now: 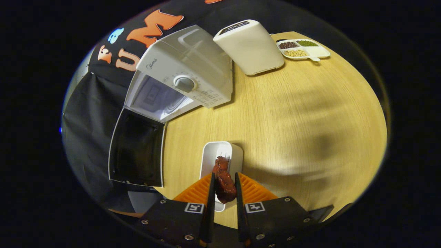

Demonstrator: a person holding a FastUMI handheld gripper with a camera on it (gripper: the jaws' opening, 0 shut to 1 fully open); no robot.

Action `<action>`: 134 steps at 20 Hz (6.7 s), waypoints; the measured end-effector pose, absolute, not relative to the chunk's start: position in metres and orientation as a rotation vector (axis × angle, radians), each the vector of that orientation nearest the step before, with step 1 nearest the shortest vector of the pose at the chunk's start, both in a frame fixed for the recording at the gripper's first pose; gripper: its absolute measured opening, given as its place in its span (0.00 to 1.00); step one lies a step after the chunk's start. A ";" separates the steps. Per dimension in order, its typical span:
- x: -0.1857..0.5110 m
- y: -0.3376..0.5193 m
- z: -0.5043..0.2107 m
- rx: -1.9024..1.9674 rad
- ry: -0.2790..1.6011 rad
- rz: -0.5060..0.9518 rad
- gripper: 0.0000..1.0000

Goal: Open the microwave, put the food inside, and close the microwave door.

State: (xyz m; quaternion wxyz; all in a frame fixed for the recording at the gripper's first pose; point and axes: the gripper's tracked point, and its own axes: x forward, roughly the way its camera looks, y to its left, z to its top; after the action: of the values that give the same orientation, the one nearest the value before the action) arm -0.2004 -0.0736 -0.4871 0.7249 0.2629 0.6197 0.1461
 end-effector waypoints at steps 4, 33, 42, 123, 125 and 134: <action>-0.203 -0.074 -0.481 0.621 1.326 0.250 0.16; -0.094 0.108 -0.413 0.751 0.870 0.095 0.09; -0.042 0.181 -0.443 0.945 0.787 0.067 0.09; -0.329 0.354 -0.400 0.190 0.883 0.531 0.03; -0.325 0.340 -0.403 0.169 0.883 0.507 0.01; -0.302 0.236 -0.413 0.131 0.935 0.295 0.08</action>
State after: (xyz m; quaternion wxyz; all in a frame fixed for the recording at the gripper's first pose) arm -0.3025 0.2360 -0.4131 0.8803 0.0626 0.4485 0.1416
